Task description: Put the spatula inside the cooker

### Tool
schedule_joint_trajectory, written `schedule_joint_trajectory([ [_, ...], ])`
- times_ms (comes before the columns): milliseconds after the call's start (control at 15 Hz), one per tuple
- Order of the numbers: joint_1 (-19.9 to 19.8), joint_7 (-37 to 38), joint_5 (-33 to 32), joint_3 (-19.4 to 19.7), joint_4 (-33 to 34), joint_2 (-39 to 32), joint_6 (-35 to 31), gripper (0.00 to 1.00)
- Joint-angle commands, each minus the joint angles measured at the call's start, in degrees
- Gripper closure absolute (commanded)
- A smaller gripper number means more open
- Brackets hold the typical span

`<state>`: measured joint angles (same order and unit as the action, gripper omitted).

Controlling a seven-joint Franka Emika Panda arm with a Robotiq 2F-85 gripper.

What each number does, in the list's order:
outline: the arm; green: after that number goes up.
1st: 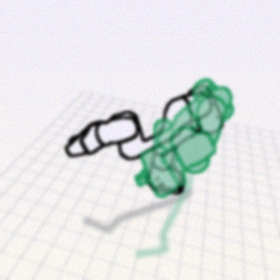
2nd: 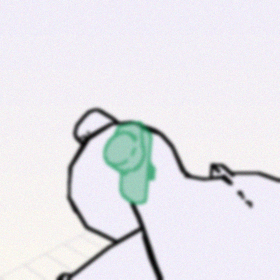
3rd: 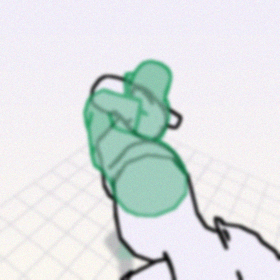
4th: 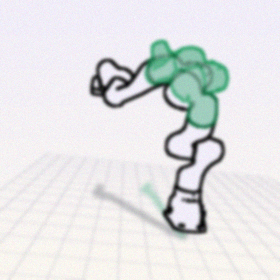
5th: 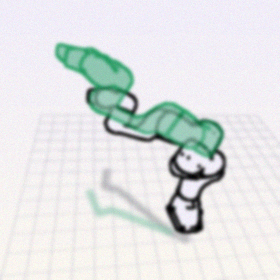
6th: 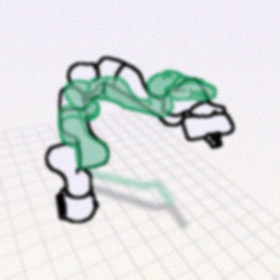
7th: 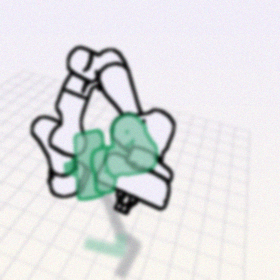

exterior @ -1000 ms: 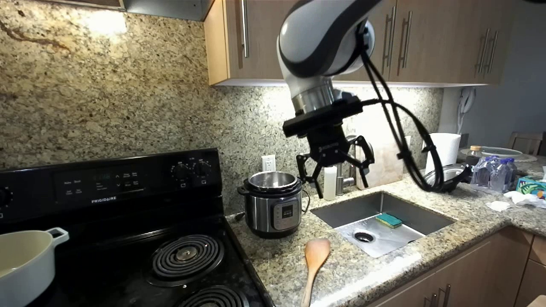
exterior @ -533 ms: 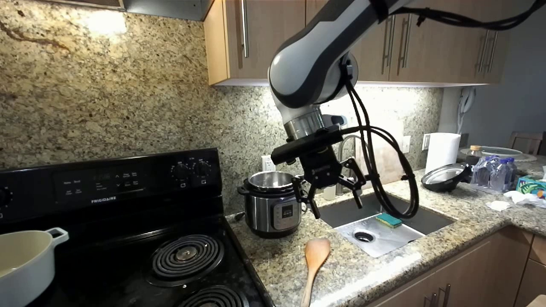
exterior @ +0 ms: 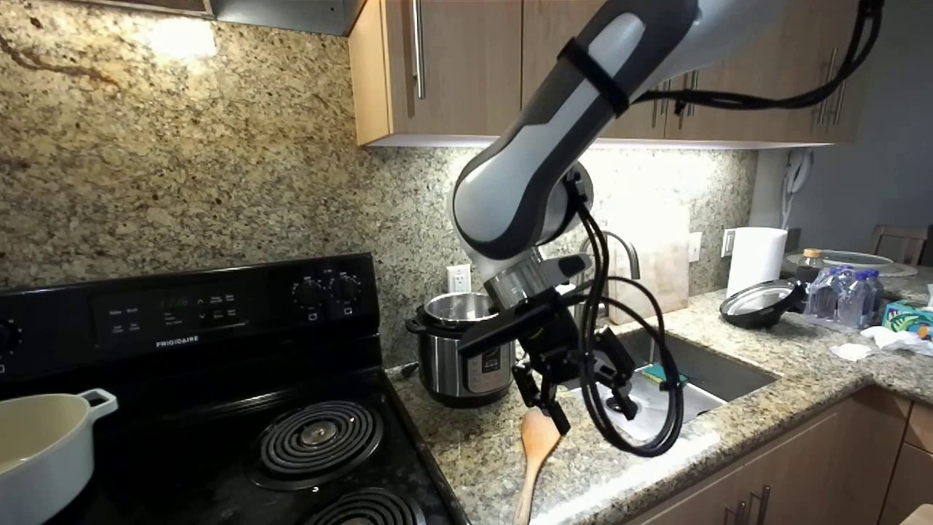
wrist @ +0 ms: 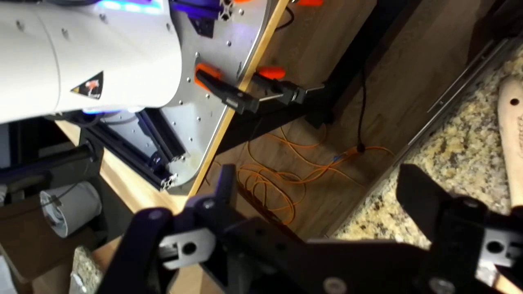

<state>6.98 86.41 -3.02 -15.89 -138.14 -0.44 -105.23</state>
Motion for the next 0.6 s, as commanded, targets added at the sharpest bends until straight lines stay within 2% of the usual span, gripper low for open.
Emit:
schedule_joint_trajectory([
  [0,1.0,-2.1,8.6,2.9,-3.3,-4.9,-11.3,0.0],
  [267,-0.2,-11.6,15.5,6.1,-9.4,-4.7,-27.4,0.0],
  [400,0.2,-13.9,14.4,7.5,-11.8,-4.4,-35.6,0.0],
  [533,0.8,-14.2,11.7,8.6,-12.4,-5.3,-40.3,0.0],
])
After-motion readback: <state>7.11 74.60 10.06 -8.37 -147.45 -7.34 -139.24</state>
